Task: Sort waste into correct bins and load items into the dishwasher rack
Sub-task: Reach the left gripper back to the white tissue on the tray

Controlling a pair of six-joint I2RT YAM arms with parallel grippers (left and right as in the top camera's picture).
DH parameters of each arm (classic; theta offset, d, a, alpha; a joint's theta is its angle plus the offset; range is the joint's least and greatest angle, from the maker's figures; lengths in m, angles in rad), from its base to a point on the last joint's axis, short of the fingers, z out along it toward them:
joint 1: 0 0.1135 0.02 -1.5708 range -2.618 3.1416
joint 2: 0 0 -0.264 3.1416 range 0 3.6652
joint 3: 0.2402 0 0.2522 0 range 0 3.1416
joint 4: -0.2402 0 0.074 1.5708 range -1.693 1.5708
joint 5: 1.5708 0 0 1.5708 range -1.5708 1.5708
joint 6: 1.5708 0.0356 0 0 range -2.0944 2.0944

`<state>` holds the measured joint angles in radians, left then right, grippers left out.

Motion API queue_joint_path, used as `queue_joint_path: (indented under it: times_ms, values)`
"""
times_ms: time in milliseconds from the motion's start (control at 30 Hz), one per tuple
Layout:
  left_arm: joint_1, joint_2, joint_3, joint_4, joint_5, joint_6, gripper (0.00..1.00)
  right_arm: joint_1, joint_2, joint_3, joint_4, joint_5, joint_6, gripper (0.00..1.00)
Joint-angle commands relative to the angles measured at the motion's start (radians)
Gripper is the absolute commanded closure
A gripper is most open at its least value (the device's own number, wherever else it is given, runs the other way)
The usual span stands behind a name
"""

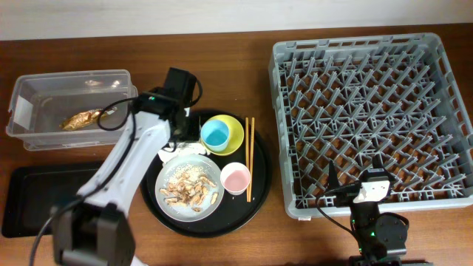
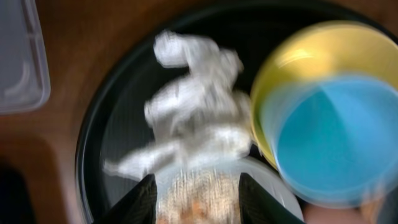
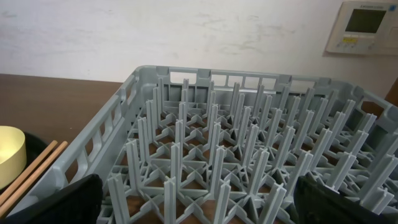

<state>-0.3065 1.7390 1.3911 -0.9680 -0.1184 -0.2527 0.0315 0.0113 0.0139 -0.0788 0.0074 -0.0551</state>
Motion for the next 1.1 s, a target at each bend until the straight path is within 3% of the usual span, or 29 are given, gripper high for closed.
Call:
queue_joint_path:
  times_ms: [0, 200, 267, 400, 667, 700, 733, 800, 867, 933, 1067]
  values:
    - [0.017, 0.102, -0.007, 0.032, -0.089, -0.035, 0.58, -0.006, -0.006, -0.008, -0.003, 0.005, 0.003, 0.02]
    - [0.08, 0.152, -0.007, -0.002, -0.068, -0.035, 0.57, -0.006, -0.006, -0.008, -0.003, 0.005, 0.003, 0.02]
    - [0.107, 0.158, -0.025, 0.006, 0.029, -0.034, 0.57, -0.006, -0.006, -0.008, -0.003, 0.005, 0.003, 0.02]
    - [0.109, 0.164, -0.102, 0.013, 0.032, -0.035, 0.42, -0.006, -0.006, -0.008, -0.003, 0.005, 0.003, 0.02]
    - [0.144, 0.165, -0.117, 0.062, 0.025, -0.115, 0.41, -0.006, -0.006, -0.008, -0.003, 0.005, 0.003, 0.02]
    - [0.144, 0.165, -0.119, 0.075, 0.029, -0.115, 0.43, -0.006, -0.006, -0.008, -0.003, 0.005, 0.003, 0.02]
    - [0.144, 0.165, -0.121, 0.083, 0.03, -0.116, 0.51, -0.006, -0.006, -0.008, -0.003, 0.005, 0.003, 0.02]
    - [0.144, 0.165, -0.13, 0.1, 0.065, -0.117, 0.76, -0.006, -0.006, -0.008, -0.003, 0.005, 0.003, 0.02]
    - [0.144, 0.165, -0.132, 0.103, 0.087, -0.117, 0.84, -0.006, -0.006, -0.008, -0.003, 0.005, 0.003, 0.02]
    - [0.144, 0.165, -0.132, 0.11, 0.086, -0.117, 0.99, -0.006, -0.006, -0.008, -0.003, 0.005, 0.003, 0.02]
    - [0.149, 0.155, -0.013, 0.004, 0.086, -0.117, 0.99, -0.006, -0.006, -0.008, -0.003, 0.005, 0.003, 0.01]
